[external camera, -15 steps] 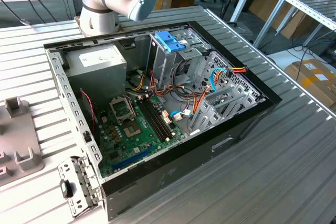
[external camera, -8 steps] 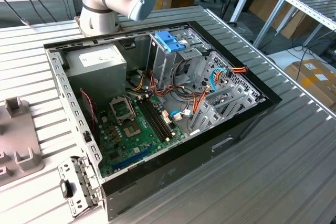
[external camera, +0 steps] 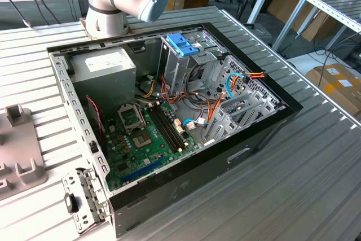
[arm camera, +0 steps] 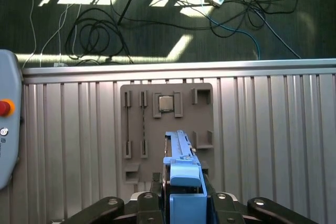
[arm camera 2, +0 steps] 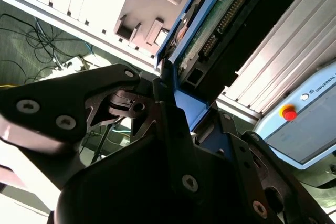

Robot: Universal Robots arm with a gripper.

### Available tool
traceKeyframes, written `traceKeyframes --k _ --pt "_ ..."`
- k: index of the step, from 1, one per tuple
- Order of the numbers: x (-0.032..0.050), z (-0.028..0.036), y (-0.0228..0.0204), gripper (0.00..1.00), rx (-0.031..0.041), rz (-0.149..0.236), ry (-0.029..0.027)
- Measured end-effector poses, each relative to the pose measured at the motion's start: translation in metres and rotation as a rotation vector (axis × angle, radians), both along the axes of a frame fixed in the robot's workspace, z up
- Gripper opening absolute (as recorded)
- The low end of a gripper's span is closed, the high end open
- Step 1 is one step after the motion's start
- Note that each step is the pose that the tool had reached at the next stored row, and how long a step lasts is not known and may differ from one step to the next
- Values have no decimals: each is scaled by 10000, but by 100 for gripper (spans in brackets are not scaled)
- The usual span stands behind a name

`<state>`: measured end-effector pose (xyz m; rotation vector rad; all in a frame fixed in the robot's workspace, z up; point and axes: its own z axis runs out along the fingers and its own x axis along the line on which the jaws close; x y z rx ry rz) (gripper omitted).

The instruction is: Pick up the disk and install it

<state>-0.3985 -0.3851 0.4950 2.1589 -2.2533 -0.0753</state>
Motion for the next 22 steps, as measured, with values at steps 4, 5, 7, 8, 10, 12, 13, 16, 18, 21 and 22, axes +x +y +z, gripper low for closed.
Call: traceKeyframes --k 4,5,7,8,10,12,13,16,18,21,22 --pt "51 0 0 37 0 0 0" --pt "64 0 0 37 0 1 0" --pt "90 0 0 37 0 1 0" --pt "103 0 0 37 0 0 0" --pt "128 0 0 37 0 0 0" --pt "159 0 0 37 0 1 0" --pt "172 0 0 37 0 0 0" --pt "223 0 0 37 0 0 0" --pt "262 0 0 37 0 0 0" --pt "304 0 0 37 0 0 0" --pt "318 0 0 37 0 0 0"
